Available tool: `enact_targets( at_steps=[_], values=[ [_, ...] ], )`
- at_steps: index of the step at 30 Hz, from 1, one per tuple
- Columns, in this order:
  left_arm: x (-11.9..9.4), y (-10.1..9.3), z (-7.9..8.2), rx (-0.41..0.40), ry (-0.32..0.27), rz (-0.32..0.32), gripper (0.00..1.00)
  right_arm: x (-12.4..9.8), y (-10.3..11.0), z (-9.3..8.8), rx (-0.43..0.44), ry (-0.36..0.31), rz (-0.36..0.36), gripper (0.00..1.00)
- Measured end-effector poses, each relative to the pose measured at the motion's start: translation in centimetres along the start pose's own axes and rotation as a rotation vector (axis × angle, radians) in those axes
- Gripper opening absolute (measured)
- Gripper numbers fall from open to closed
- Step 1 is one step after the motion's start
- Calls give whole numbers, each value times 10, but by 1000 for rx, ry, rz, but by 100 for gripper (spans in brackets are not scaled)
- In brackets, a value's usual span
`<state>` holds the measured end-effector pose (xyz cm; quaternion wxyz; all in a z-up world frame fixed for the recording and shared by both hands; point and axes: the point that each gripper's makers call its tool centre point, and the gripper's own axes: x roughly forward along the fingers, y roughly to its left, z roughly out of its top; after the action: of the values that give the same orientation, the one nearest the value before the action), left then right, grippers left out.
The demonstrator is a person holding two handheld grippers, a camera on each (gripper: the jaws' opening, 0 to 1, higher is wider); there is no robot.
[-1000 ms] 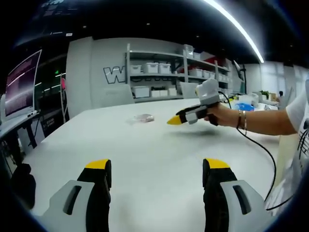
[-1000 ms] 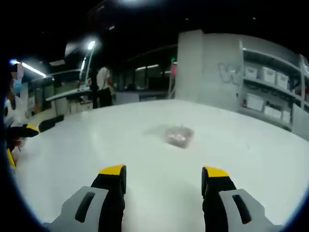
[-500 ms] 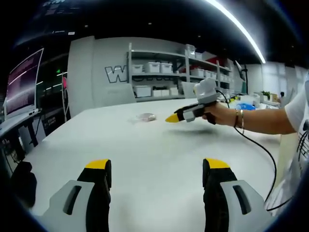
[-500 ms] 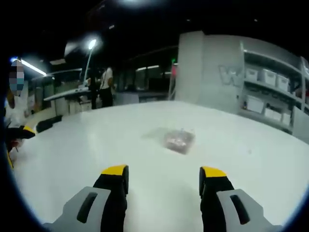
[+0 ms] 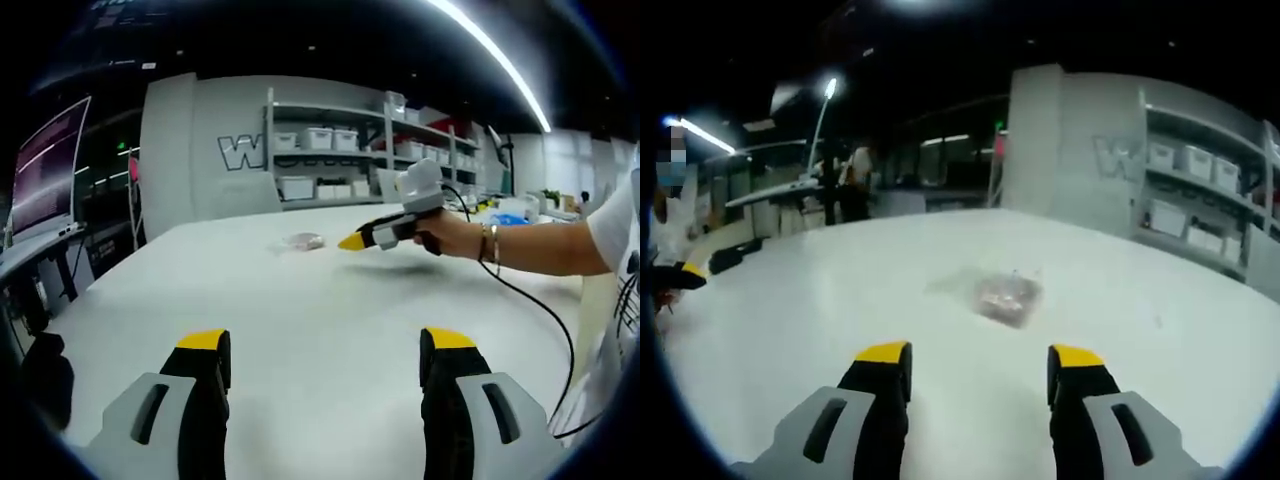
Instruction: Open the resealable bag by pulling the two sides of the seal apart until the entire bag opening is separated and visibly accessible.
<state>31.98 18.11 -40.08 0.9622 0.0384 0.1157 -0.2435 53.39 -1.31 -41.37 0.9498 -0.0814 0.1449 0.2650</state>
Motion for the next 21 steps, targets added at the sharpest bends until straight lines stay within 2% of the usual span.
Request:
enact_targets(
  at_steps=[21],
  values=[
    [-2,5,1,5,2,9,76,15,-8,4,-32,10,-24,44]
  ],
)
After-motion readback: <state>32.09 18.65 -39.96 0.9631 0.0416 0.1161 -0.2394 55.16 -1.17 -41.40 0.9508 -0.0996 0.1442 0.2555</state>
